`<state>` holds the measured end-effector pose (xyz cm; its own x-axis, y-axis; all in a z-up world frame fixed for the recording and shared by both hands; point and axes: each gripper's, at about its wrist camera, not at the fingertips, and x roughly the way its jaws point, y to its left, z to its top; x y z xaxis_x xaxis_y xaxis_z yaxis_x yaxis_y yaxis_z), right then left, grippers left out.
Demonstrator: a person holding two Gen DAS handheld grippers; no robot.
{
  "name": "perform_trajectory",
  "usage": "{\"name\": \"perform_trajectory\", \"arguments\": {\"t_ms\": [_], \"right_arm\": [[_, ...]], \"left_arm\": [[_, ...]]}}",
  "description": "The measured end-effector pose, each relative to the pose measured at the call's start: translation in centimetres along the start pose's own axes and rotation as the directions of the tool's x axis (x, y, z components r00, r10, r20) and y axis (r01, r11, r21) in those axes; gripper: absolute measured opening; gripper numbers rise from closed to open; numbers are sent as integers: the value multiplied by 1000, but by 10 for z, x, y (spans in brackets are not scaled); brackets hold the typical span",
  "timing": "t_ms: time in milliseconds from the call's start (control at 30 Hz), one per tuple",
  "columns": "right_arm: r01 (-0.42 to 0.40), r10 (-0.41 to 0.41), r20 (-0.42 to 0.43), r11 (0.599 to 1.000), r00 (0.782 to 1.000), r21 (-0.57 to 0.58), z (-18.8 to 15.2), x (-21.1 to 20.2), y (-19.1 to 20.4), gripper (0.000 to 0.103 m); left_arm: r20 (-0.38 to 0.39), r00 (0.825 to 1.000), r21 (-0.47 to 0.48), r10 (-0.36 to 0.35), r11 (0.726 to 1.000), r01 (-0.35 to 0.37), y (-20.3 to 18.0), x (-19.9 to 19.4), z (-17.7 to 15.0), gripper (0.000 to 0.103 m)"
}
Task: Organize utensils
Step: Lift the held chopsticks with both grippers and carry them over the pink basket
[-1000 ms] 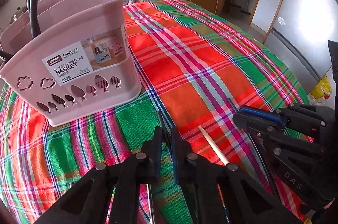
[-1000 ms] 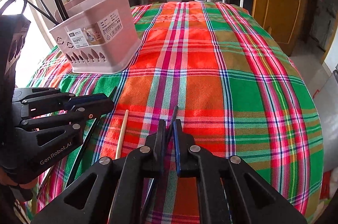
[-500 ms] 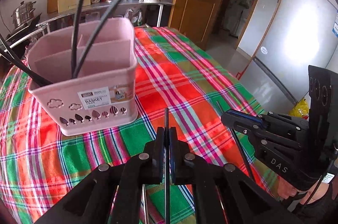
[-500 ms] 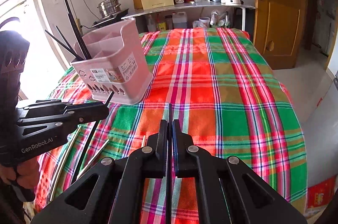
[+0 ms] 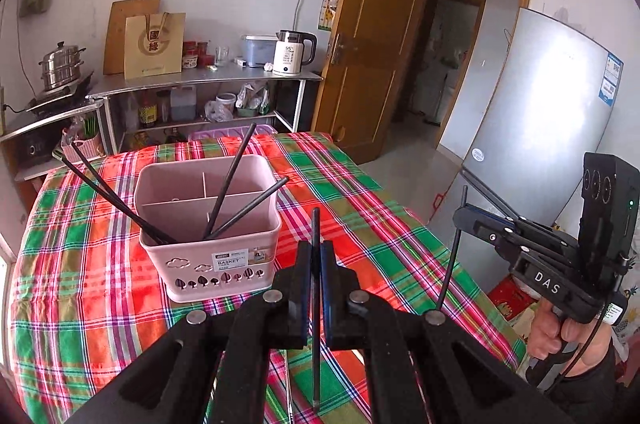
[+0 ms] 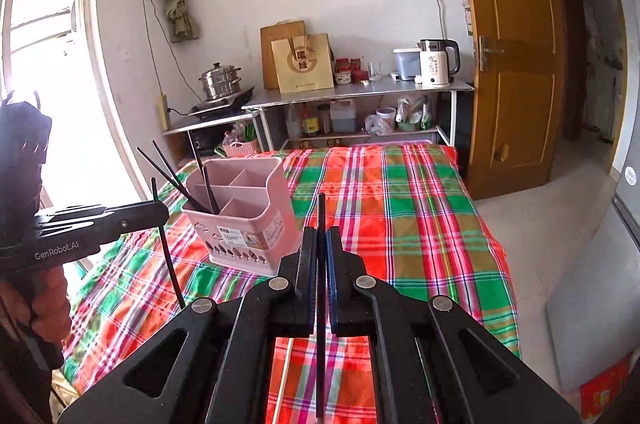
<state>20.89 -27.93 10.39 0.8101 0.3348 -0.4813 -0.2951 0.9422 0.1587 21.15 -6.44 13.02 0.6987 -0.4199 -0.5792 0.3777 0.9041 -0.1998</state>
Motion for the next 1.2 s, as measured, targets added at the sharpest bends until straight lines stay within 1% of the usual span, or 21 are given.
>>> {"name": "perform_trajectory", "arguments": {"t_ms": [167, 333, 400, 500, 700, 933, 1067, 1200], "right_arm": [[-8, 8, 27, 1000, 1000, -6, -1, -15, 4, 4], [-11, 11, 25, 1000, 1000, -21, -7, -22, 7, 4], [-12, 13, 25, 1000, 1000, -27, -9, -25, 8, 4], [-14, 15, 22, 999, 1000, -43, -10, -30, 11, 4], [-19, 21, 30, 998, 999, -56, -11, -39, 16, 4], [-32, 36, 68, 998, 997, -60, 0, -51, 24, 4], [-50, 56, 83, 996, 995, -69, 6, -52, 32, 4], [-71, 78, 92, 995, 993, -73, 13, -46, 40, 4]], "left_arm": [[20, 1000, -16, -6, 1000, 7, 2, -15, -3, 4], [23, 1000, -15, -3, 1000, 3, 2, -24, -14, 4], [20, 1000, -18, -15, 1000, 15, 2, -30, -17, 4], [18, 1000, -5, -6, 1000, 6, 2, -38, -23, 4], [3, 1000, -22, -9, 1000, 9, 7, -48, -28, 4], [31, 999, -38, -23, 999, 24, 13, -62, -20, 4], [57, 998, -40, -5, 999, 7, 18, -75, -11, 4], [68, 997, -46, 33, 998, -30, 30, -82, -1, 4]]}}
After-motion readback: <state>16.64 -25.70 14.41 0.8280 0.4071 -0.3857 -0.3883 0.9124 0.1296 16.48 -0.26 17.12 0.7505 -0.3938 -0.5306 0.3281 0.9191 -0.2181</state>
